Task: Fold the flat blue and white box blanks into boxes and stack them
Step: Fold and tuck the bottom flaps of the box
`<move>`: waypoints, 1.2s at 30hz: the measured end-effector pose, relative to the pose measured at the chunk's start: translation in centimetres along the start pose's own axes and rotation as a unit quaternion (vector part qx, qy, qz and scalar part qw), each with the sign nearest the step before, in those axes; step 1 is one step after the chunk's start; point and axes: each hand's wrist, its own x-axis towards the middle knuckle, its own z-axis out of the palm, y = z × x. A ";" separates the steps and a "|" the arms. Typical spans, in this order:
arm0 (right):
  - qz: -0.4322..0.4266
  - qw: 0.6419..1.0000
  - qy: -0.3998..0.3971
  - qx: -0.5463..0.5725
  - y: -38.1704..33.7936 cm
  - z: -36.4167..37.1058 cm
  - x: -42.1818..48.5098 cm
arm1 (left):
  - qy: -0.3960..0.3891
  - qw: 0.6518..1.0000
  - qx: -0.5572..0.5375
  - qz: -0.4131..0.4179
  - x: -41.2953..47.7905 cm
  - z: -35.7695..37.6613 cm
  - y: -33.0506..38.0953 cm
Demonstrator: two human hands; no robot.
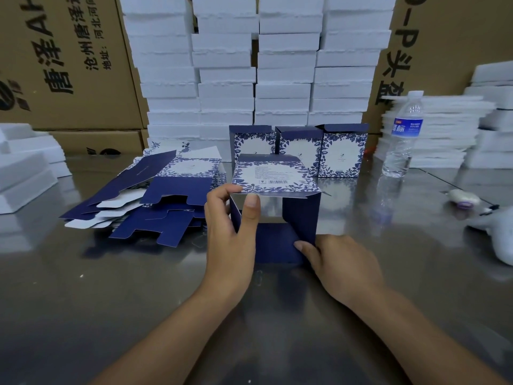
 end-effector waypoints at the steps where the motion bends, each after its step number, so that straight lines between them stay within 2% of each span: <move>1: -0.015 1.000 -0.002 0.008 0.0 0.0 -0.1 | 0.005 1.000 -0.001 0.001 0.1 -0.1 0.0; 7: -0.078 0.996 -0.015 0.045 -0.1 0.2 -0.2 | 0.039 0.999 -0.025 0.014 0.9 -0.8 0.1; 14: -0.031 0.996 0.006 0.078 0.8 -0.3 0.1 | 0.042 0.998 -0.039 0.010 1.0 -0.8 0.2; 24: -0.040 0.995 0.020 0.088 0.5 -0.2 0.0 | 0.050 0.998 -0.043 0.003 1.1 -0.8 0.4; 27: -0.028 0.998 0.021 0.057 0.3 -0.3 -0.1 | 0.058 0.997 -0.040 -0.013 1.1 -0.9 0.4; 33: -0.028 0.993 0.097 0.057 0.0 -0.8 -0.1 | 0.029 0.999 -0.042 0.000 0.8 -0.6 0.5; 36: -0.023 0.993 0.109 0.050 0.1 -0.7 -0.1 | 0.010 0.999 -0.046 0.003 0.6 -0.4 0.4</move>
